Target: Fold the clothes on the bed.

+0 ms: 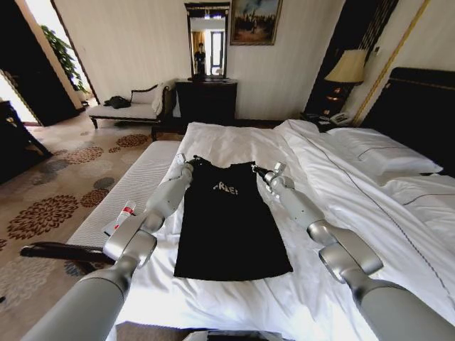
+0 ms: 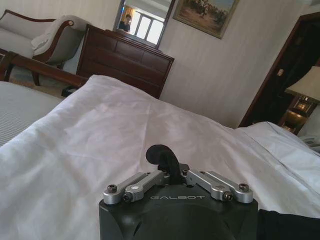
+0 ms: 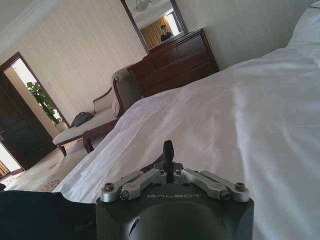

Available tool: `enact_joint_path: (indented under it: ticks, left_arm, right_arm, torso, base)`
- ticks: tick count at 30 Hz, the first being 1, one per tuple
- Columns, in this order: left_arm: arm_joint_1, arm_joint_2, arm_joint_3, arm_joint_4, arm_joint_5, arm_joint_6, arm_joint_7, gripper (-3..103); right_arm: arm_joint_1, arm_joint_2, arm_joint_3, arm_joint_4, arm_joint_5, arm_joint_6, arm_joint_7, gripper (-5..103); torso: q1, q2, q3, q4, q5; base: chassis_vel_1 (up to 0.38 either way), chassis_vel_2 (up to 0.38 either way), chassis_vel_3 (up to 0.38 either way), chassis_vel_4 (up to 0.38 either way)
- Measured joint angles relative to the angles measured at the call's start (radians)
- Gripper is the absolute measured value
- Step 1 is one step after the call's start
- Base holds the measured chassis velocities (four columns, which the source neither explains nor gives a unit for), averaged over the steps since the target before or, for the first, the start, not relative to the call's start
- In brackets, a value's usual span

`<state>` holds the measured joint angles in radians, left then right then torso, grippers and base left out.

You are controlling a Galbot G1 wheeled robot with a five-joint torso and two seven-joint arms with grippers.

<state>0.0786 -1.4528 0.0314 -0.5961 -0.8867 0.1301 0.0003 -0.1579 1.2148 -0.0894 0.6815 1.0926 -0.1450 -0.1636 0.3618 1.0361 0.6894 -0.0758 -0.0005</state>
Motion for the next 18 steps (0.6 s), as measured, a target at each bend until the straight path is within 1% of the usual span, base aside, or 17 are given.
enact_joint_path:
  ticks: [1, 4, 5, 6, 9, 10, 12, 14, 15, 16, 18]
  left_arm:
    - [0.0, 0.0, 0.0, 0.0, 0.0, 0.0, 0.0, 3]
    - [0.074, 0.023, 0.002, -0.108, -0.005, 0.0, -0.022, 3]
    - [0.111, 0.04, 0.006, -0.167, -0.009, 0.0, -0.035, 3]
    - [0.111, 0.04, 0.006, -0.167, -0.009, 0.0, -0.035, 3]
    - [0.187, 0.093, 0.013, -0.298, -0.023, 0.0, -0.059, 3]
    - [0.187, 0.093, 0.013, -0.298, -0.023, 0.0, -0.059, 3]
    - [0.235, 0.138, 0.015, -0.386, -0.033, 0.0, -0.079, 3]
    - [0.293, 0.201, 0.023, -0.481, -0.035, -0.002, -0.099, 3]
    - [0.293, 0.201, 0.023, -0.481, -0.035, -0.002, -0.099, 3]
    - [0.332, 0.238, 0.027, -0.534, -0.038, -0.004, -0.106, 3]
    - [0.402, 0.295, 0.023, -0.623, -0.049, -0.006, -0.12, 3]
  right_arm:
    - [0.0, 0.0, 0.0, 0.0, 0.0, 0.0, 0.0, 1]
    - [-0.043, -0.041, 0.014, 0.074, -0.011, -0.002, -0.009, 1]
    - [-0.07, -0.058, 0.025, 0.116, -0.013, 0.001, -0.01, 1]
    - [-0.07, -0.058, 0.025, 0.116, -0.013, 0.001, -0.01, 1]
    - [-0.141, -0.087, 0.052, 0.203, -0.031, 0.017, -0.011, 1]
    - [-0.141, -0.087, 0.052, 0.203, -0.031, 0.017, -0.011, 1]
    - [-0.208, -0.116, 0.067, 0.262, -0.059, 0.034, -0.016, 1]
    - [-0.284, -0.146, 0.092, 0.335, -0.083, 0.044, -0.015, 1]
    - [-0.284, -0.146, 0.092, 0.335, -0.083, 0.044, -0.015, 1]
    - [-0.321, -0.165, 0.103, 0.386, -0.097, 0.05, -0.011, 1]
    - [-0.379, -0.192, 0.12, 0.476, -0.127, 0.064, -0.005, 1]
  torso:
    - [0.0, 0.0, 0.0, 0.0, 0.0]
    - [0.0, 0.0, 0.0, -0.0005, 0.0]
    - [0.0, 0.0, 0.0, -0.0006, 0.0]
    - [0.0, 0.0, 0.0, -0.0006, 0.0]
    - [0.0, 0.0, 0.0, 0.0007, -0.0003]
    - [0.0, 0.0, 0.0, 0.0007, -0.0003]
    - [0.0, 0.0, 0.0, 0.0007, 0.0001]
    - [0.0, 0.0, 0.0, 0.0, 0.0]
    - [0.0, 0.0, 0.0, 0.0, 0.0]
    - [0.0, 0.0, 0.0, -0.0004, 0.0003]
    - [0.0, 0.0, 0.0, -0.0004, -0.0002]
  base:
    - [0.0, 0.0, 0.0, 0.0]
    - [0.0, 0.0, 0.0, 0.0]
    - [0.0, 0.0, 0.0, 0.0]
    - [0.0, 0.0, 0.0, 0.0]
    - [0.0, 0.0, 0.0, 0.0]
    - [0.0, 0.0, 0.0, 0.0]
    - [0.0, 0.0, 0.0, 0.0]
    - [0.0, 0.0, 0.0, 0.0]
    - [0.0, 0.0, 0.0, 0.0]
    - [0.0, 0.0, 0.0, 0.0]
    - [0.0, 0.0, 0.0, 0.0]
